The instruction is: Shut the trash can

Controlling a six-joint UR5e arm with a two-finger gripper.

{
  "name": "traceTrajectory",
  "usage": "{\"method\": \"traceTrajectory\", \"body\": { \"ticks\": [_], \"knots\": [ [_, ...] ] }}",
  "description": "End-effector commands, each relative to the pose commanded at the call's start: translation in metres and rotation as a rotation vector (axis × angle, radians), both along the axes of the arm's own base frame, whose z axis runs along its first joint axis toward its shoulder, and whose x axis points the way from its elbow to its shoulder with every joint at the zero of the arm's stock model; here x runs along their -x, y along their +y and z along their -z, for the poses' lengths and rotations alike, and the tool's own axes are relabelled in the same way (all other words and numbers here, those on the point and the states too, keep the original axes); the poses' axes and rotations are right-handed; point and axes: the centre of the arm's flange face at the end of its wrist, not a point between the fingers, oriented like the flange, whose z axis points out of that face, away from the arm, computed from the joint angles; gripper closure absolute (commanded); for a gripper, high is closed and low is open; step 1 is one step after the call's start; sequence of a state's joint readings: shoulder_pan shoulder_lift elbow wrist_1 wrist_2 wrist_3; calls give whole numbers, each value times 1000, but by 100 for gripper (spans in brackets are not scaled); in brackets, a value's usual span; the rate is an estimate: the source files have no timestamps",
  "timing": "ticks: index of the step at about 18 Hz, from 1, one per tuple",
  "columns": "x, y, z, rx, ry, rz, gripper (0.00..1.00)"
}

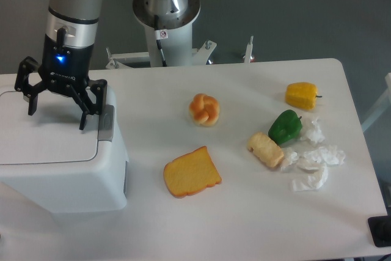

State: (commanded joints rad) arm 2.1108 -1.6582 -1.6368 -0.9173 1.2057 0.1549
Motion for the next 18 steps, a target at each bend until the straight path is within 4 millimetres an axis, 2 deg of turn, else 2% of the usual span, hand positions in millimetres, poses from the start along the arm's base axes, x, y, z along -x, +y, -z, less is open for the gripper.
{"method": "traceTrajectory", "body": {
  "ticks": [9,13,18],
  "knots": [
    [6,-6,-23,-46,5,-7,0],
    [22,-9,-37,-66,21,-36,0],
    [55,-20,-41,-70,55,-65,0]
  ]
}}
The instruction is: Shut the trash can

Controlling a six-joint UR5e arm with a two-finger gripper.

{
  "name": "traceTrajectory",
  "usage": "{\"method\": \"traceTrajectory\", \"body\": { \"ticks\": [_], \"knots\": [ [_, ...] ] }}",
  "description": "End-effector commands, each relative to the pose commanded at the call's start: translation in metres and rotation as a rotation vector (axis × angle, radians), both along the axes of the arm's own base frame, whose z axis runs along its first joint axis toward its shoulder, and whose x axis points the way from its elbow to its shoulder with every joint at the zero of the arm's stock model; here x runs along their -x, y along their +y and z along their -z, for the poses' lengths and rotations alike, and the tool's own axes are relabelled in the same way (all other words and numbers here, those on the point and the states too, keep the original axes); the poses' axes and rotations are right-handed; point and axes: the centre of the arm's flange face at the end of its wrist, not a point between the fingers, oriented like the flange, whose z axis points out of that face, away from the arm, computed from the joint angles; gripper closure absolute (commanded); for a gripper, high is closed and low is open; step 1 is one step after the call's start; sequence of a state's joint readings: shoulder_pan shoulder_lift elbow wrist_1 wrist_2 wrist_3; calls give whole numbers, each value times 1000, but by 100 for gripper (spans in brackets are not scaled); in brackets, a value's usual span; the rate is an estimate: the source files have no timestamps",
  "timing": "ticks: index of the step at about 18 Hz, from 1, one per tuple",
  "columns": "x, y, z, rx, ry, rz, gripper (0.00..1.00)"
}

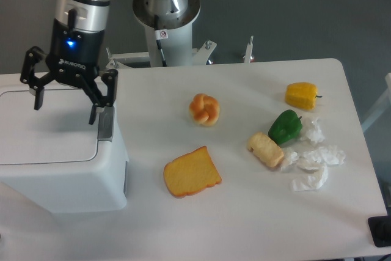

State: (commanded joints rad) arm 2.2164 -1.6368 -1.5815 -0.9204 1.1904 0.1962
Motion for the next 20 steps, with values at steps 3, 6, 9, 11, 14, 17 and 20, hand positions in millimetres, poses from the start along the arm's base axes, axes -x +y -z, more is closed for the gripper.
{"method": "traceTrajectory", "body": {
  "ticks": [3,6,9,11,14,17,20],
  "knots": [
    [23,-10,1,11,42,16,0],
    [50,-28,3,48,80,46,0],
    [69,-42,2,63,123,76,0],
    [81,-51,1,72,156,103,0],
    [105,-71,3,99,217,150,0],
    [127,-91,5,158,294,200,0],
    [146,-107,9,238,365,222,0]
  ]
}}
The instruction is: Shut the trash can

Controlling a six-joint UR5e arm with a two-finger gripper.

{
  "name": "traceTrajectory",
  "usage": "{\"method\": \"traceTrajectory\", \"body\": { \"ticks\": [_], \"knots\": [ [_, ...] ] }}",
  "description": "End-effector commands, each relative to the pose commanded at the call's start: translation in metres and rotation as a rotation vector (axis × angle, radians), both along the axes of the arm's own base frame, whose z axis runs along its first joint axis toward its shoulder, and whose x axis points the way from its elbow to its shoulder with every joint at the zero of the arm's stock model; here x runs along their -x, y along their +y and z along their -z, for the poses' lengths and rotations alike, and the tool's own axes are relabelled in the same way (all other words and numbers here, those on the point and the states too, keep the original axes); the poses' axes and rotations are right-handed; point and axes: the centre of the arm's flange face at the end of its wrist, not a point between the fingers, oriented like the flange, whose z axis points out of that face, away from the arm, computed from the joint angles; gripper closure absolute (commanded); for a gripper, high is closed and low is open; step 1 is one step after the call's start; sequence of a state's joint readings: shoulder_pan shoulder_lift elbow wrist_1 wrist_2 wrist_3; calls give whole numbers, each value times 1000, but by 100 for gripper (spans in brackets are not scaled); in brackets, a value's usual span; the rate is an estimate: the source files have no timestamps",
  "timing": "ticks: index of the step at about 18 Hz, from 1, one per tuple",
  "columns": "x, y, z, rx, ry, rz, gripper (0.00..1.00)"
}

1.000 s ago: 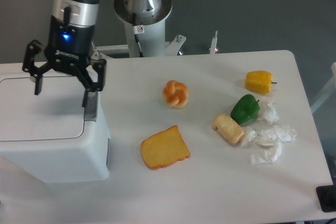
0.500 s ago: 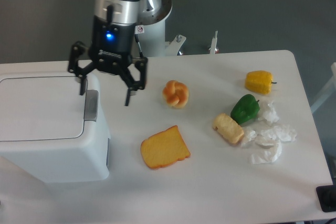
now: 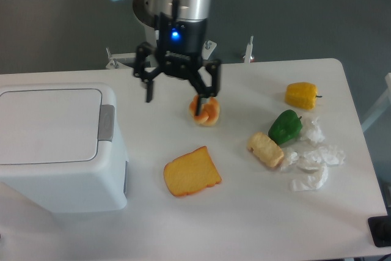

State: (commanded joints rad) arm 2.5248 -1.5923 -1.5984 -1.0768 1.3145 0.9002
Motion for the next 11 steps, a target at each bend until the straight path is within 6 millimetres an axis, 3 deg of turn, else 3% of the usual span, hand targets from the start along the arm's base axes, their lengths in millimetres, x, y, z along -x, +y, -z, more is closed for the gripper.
{"method": "traceTrajectory", "body": {
  "ticks": [11],
  "knots": [
    [71,-89,10,208,134,336,0]
  ]
}}
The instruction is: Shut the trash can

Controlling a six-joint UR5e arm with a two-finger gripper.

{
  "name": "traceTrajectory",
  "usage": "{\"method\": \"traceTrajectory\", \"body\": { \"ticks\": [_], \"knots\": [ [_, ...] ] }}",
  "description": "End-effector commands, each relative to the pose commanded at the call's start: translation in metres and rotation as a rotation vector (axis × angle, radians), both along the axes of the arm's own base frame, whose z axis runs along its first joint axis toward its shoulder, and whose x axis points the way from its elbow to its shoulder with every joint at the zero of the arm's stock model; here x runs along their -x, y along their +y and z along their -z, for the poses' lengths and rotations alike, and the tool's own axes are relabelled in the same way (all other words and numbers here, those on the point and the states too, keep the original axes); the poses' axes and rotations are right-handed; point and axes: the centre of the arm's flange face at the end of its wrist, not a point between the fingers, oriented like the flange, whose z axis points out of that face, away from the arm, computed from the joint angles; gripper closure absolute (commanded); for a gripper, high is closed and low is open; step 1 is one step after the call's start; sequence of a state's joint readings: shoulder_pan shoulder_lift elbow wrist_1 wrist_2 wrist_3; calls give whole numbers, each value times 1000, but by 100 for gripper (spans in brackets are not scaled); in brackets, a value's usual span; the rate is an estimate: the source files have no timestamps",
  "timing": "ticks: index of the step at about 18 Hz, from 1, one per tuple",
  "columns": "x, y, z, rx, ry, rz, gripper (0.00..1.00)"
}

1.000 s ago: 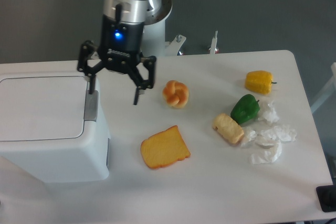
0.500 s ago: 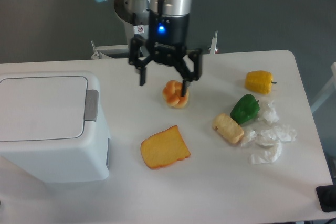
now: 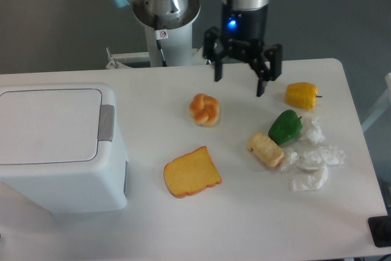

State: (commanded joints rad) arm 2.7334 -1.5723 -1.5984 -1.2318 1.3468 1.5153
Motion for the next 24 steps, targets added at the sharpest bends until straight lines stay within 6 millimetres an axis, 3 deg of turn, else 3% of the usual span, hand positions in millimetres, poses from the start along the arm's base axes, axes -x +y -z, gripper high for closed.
{"method": "traceTrajectory", "body": {
  "ticks": [9,24],
  "knots": [
    [7,-33,-4,124,49,103,0],
    [-3,-31,4,80,17,107,0]
  ]
}}
